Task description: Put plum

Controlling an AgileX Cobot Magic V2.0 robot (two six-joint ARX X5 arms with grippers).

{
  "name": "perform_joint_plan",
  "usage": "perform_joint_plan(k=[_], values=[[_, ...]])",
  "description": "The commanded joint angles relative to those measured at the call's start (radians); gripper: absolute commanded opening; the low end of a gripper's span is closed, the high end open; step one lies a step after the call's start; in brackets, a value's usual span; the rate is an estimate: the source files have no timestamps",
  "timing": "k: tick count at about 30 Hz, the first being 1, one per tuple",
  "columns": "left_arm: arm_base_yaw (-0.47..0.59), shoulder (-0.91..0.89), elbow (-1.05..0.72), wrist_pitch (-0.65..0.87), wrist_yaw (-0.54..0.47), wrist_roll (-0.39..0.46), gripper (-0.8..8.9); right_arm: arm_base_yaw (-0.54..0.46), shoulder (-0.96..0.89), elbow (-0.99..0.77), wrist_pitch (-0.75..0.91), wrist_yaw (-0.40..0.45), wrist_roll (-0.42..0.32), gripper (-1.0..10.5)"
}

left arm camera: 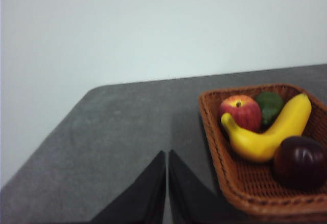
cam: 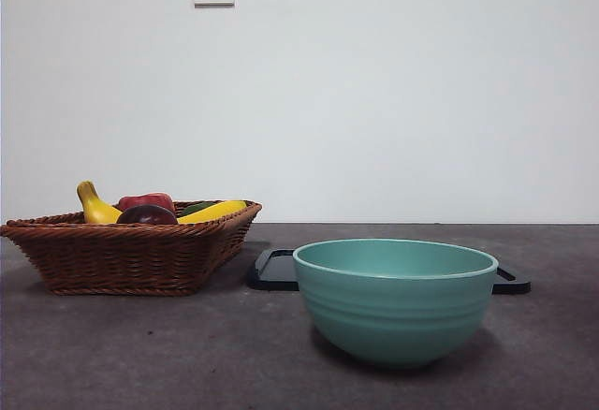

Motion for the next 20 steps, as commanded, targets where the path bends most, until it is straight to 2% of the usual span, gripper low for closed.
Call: perform_joint_plan(k=[1, 10, 20], values=[[0.003, -0.023, -0.03, 0.006, -0.003, -0.021, 0.08, 0.006, 0.004, 0.015, 0.01, 0.001, -0.009, 0.0], [0.003, -0.066, -0.085, -0.035, -0.003, -0.041, 0.08, 0.006, 0.004, 0.015, 0.01, 0.001, -0.009, 0.0], [0.003, -0.066, -0.085, -0.155, -0.003, -0.054, 0.08, 0.006, 0.004, 0.015, 0.01, 0.001, -0.009, 0.0]])
